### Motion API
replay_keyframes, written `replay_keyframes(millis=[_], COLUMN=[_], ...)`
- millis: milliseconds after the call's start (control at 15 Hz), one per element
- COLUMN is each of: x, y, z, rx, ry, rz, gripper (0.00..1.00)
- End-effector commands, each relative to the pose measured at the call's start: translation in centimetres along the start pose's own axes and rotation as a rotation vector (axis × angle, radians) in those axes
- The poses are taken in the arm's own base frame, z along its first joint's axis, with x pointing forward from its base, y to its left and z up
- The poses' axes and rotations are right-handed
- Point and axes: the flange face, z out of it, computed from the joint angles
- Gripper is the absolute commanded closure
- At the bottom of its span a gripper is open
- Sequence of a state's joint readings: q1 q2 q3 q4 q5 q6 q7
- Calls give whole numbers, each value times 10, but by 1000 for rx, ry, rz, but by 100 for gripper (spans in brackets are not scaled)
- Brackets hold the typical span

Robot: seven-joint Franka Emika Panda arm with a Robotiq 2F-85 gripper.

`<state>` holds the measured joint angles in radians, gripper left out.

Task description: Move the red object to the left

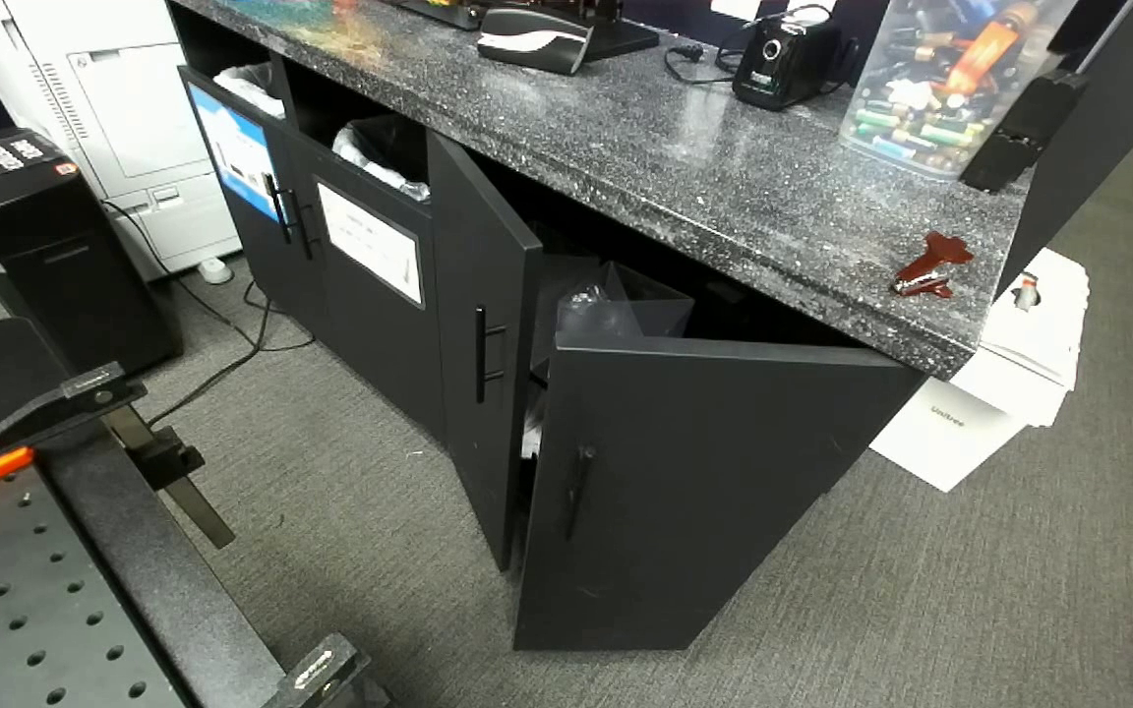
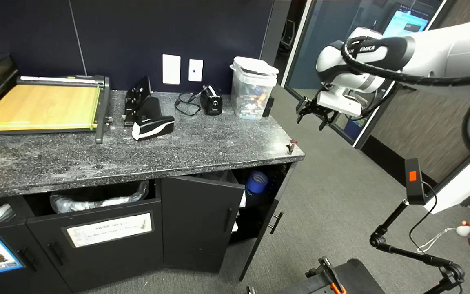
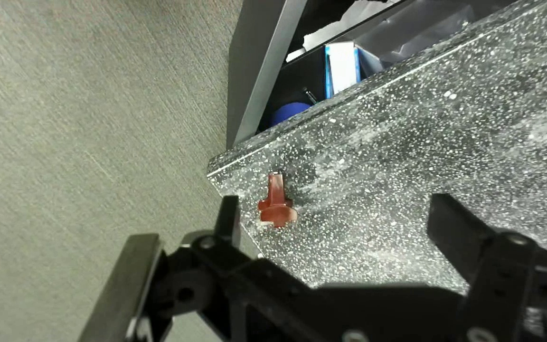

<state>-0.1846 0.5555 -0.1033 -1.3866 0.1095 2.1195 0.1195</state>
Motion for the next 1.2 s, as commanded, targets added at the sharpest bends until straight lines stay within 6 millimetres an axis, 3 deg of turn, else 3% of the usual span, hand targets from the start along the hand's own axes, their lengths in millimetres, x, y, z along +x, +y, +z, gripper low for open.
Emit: replay_keyframes(millis=[0,600,1133], x=[31,57,64], y=[1,10,6], z=[34,133,179], rx=[6,-27,-52], ry=[-51,-84,-2], rz=[88,274,339], gripper=[0,0,0])
